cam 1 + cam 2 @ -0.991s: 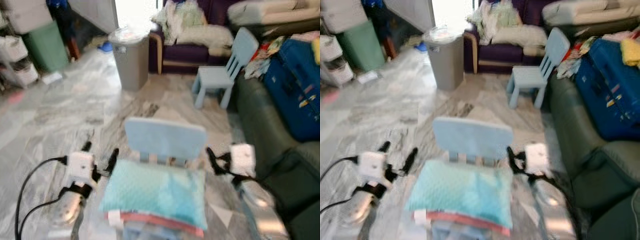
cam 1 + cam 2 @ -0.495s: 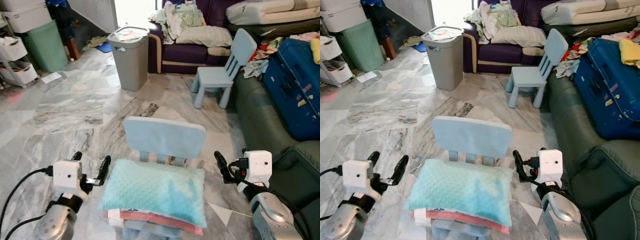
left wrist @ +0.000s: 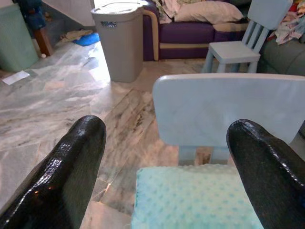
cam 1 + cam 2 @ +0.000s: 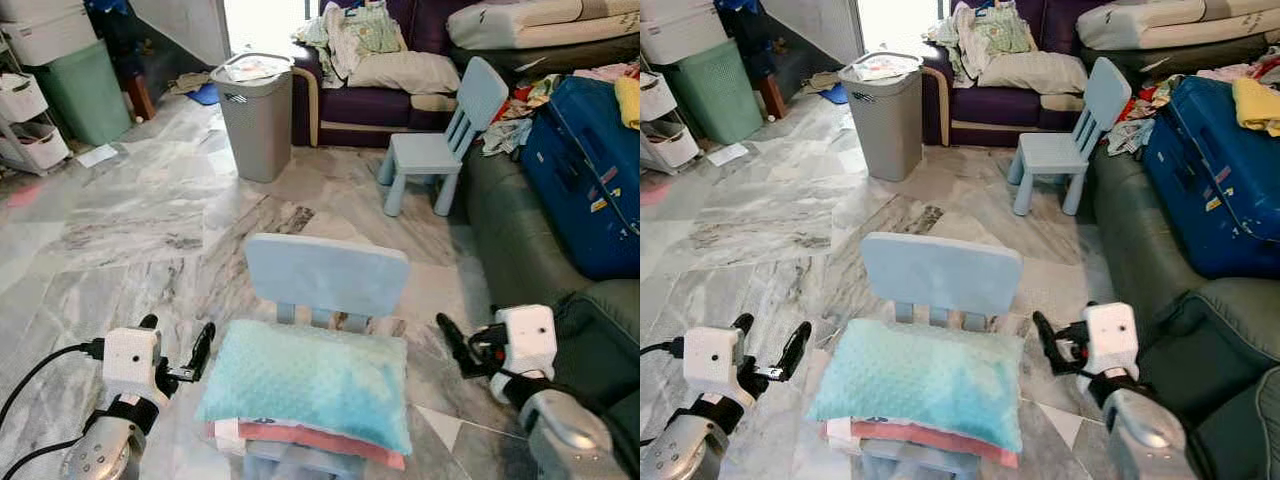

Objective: Move the pillow to the sofa

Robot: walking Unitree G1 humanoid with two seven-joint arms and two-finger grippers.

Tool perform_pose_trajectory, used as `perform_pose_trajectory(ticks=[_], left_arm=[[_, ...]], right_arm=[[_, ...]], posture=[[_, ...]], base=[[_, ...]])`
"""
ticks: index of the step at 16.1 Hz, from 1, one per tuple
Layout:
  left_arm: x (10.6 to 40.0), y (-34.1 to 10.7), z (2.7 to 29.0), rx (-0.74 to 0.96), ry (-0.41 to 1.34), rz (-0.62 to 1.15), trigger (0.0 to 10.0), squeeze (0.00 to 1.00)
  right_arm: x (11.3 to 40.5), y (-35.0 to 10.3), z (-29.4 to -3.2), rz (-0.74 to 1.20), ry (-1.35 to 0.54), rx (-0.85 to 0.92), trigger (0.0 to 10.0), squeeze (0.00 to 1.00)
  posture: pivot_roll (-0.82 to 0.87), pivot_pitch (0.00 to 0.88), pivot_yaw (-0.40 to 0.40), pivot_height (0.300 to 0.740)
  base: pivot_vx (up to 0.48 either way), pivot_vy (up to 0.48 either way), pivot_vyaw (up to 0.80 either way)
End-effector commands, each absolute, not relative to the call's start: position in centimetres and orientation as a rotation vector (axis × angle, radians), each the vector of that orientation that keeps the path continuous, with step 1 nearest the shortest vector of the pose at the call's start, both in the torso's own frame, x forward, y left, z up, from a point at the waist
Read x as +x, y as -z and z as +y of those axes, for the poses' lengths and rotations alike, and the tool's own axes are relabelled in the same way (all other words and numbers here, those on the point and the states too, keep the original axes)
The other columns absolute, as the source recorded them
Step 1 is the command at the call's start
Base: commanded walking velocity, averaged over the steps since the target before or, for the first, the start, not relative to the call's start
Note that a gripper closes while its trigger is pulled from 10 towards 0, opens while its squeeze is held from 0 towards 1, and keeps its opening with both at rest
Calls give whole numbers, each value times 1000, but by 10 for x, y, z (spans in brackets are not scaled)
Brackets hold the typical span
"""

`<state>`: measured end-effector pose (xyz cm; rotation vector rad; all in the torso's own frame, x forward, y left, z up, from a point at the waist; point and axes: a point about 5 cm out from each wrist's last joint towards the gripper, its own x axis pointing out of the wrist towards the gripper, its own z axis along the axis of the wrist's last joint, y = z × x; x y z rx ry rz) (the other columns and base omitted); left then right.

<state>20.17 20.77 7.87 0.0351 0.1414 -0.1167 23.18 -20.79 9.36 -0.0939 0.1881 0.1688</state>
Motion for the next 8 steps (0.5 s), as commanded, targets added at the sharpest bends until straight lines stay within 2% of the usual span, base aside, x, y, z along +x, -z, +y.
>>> perform_pose_trajectory(ticks=[1, 8], left_arm=[[202, -75, 209, 49, 131, 170, 10000, 0], [197, -77, 213, 42, 137, 181, 10000, 0]], right_arm=[[236, -94, -206, 182, -183, -63, 10000, 0], [234, -101, -189, 173, -234, -24, 10000, 0]], posture=[[-6, 0, -3, 740], [6, 0, -3, 740]], base=[[0, 0, 0], [0, 0, 0]])
